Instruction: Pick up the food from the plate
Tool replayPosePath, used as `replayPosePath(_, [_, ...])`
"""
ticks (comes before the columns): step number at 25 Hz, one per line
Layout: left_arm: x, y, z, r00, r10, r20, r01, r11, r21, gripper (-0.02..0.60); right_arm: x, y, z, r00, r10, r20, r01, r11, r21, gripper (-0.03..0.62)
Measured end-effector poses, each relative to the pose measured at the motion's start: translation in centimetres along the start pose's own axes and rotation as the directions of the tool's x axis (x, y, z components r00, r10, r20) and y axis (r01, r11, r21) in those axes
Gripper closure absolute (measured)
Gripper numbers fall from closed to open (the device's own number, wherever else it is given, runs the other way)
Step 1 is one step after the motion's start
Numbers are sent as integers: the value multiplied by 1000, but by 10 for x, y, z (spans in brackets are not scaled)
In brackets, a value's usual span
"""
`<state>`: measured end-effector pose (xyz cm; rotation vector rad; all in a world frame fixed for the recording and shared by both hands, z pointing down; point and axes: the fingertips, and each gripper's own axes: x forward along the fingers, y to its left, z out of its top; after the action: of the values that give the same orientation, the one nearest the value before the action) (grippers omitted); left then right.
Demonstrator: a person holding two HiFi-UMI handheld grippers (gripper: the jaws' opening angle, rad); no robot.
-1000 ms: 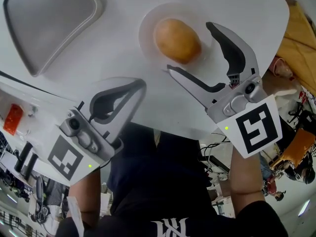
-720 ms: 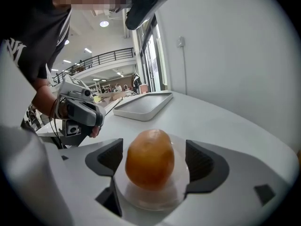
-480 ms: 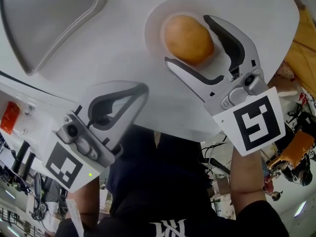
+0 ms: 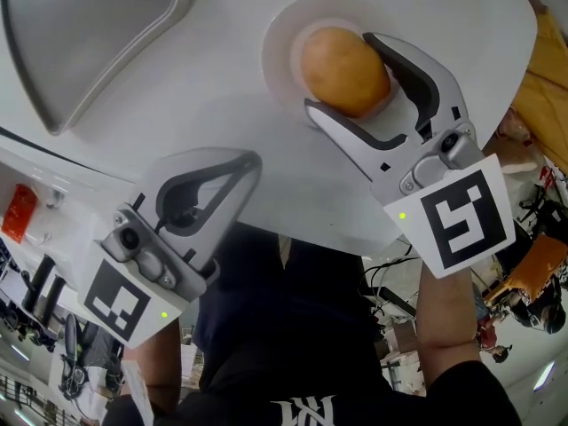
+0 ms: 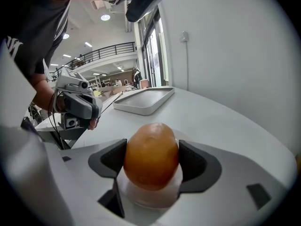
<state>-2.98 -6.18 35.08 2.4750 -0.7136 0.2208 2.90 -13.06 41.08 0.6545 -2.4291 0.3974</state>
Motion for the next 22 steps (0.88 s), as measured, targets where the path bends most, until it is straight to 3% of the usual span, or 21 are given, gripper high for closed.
replayPosePath(5, [-4, -3, -2, 1000, -10, 9, 10, 1000, -6, 577, -5, 2, 6, 999, -20, 31, 20, 1000, 0, 252])
replayPosePath(8, [-16, -16, 10, 999, -22, 23, 22, 999, 25, 577, -25, 12, 31, 996, -44, 73, 45, 999, -10, 252])
replayPosePath(12, [-28, -34, 51, 997, -64, 45, 59, 992, 115, 577, -72, 15, 89, 981, -106, 160, 113, 993, -34, 252])
replayPosePath(16, [-48, -63, 92, 993, -104, 56, 100, 992, 80, 577, -129, 35, 141, 965, -156, 211, 164, 986, -20, 252])
replayPosePath(18, [-57, -78, 117, 989, -133, 68, 126, 986, 107, 577, -162, 45, 168, 950, -191, 249, 201, 979, -15, 252])
replayPosePath(22, [-64, -115, 181, 958, -240, 160, 203, 955, 219, 577, -229, 67, 215, 900, -237, 366, 254, 967, 0, 252])
